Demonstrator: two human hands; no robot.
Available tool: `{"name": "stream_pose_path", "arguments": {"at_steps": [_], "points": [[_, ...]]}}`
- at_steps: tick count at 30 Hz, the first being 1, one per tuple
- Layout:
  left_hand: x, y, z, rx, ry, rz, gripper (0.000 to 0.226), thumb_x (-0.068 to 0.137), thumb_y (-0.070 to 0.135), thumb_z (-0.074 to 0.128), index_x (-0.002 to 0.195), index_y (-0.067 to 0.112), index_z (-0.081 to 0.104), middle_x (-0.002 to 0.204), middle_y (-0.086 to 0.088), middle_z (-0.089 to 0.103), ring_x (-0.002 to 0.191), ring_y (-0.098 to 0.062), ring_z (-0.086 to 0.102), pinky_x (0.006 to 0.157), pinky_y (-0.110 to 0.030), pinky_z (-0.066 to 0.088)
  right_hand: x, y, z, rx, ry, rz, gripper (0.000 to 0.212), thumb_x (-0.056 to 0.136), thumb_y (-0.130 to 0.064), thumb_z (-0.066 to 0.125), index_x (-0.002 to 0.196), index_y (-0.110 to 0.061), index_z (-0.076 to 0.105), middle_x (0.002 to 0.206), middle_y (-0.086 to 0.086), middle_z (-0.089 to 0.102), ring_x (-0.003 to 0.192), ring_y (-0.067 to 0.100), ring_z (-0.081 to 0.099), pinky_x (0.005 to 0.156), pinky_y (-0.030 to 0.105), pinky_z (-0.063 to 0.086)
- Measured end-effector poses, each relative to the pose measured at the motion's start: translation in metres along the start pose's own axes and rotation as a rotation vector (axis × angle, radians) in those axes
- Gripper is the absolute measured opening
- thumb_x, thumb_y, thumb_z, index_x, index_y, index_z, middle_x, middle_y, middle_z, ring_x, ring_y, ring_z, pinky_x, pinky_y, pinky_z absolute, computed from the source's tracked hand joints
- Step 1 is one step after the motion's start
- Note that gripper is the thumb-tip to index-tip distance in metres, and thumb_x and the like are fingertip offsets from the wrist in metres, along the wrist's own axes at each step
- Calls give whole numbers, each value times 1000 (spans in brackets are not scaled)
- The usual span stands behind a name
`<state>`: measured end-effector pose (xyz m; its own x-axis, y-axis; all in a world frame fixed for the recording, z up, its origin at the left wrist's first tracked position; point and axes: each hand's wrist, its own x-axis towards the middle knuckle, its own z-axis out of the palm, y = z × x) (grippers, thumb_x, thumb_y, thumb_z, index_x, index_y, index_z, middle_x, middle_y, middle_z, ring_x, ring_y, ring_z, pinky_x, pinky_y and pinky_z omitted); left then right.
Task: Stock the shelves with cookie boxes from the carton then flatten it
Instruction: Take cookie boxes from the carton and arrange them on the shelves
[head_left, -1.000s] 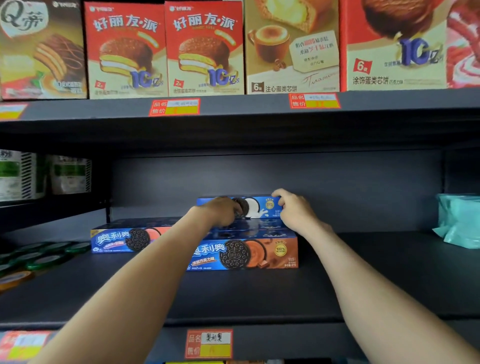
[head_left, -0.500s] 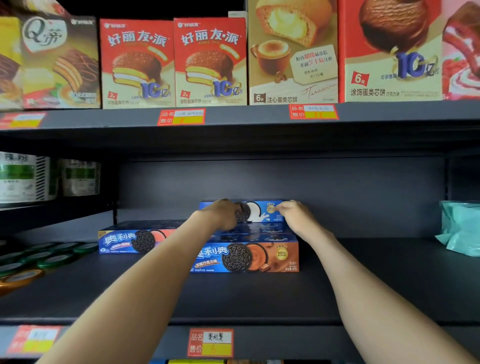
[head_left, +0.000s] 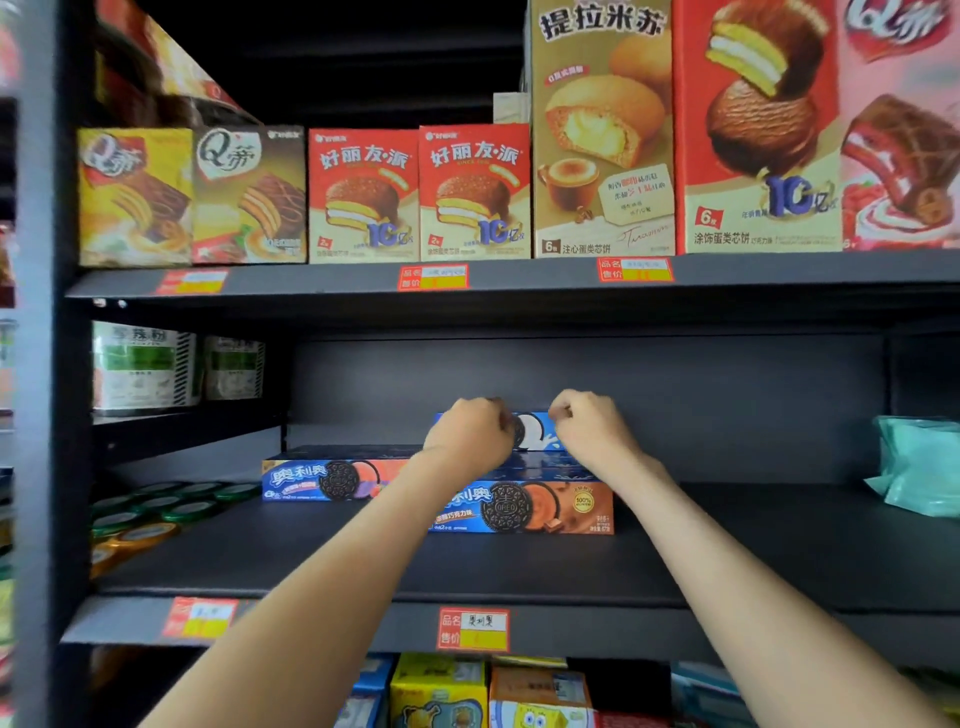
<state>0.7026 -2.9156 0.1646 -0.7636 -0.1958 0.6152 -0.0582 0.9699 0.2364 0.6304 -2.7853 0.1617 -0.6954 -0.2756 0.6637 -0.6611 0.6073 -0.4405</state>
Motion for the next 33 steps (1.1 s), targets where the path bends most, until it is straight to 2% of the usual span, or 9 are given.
{"name": "stream_pose_path", "arguments": {"at_steps": [5,10,14,17,20,24,26,29,33], "points": [[-73,31,-19,-96,173,67,25,95,20,41,109,15,61,94,-11,70,89,-32,62,72,-36,49,-82,-44,-23,-49,83,-109,19,91,-15,41,92,-10,59,89,11,67,84,34,59,64,36,45],[-160,32,-14,-285,217,162,17,91,29,49,97,22,63,81,-3,71,79,-30,63,71,-37,50,-174,-44,-41,19,179,-191,11,90,-22,51,84,-15,57,81,5,65,79,30,59,67,39,47],[-220,23,25,-332,44,176,17,90,31,50,77,23,57,67,0,68,65,-24,64,66,-37,50,-241,-22,-23,16,109,-204,12,90,-21,54,80,-14,54,73,0,59,75,25,57,66,40,43],[-259,19,66,-365,-134,141,15,89,27,50,80,23,61,69,-1,70,65,-23,67,69,-37,50,-286,3,3,3,11,-159,11,90,-18,53,79,-14,52,71,-5,51,75,25,56,64,39,41],[-297,16,109,-406,-298,82,16,86,22,51,86,17,66,69,-7,70,69,-28,68,70,-38,51,-331,35,31,-3,-100,-70,11,90,-17,51,80,-14,52,75,2,56,76,31,57,64,41,44],[-353,13,176,-381,-481,68,14,86,16,52,88,7,62,83,-14,69,81,-36,65,64,-39,47,-392,81,68,-20,-266,70,12,92,-17,51,85,-8,56,76,10,60,74,33,58,63,44,45],[-382,9,211,-274,-597,7,20,90,23,49,98,9,60,94,-18,67,89,-39,62,66,-37,43,-426,105,89,3,-347,177,12,90,-18,54,85,-7,56,79,12,61,79,33,58,64,41,43],[-434,-3,266,-196,-785,-60,31,90,36,44,108,15,58,108,-17,65,100,-39,60,75,-38,46,-487,144,129,33,-500,364,10,90,-18,55,85,-10,54,79,11,60,81,33,58,61,34,32],[-512,-22,329,-208,-833,26,24,94,24,43,112,14,57,112,-12,59,94,-37,60,68,-41,47,-570,202,190,74,-644,471,9,92,-10,50,94,-5,58,80,14,60,75,35,61,58,33,34]]}}
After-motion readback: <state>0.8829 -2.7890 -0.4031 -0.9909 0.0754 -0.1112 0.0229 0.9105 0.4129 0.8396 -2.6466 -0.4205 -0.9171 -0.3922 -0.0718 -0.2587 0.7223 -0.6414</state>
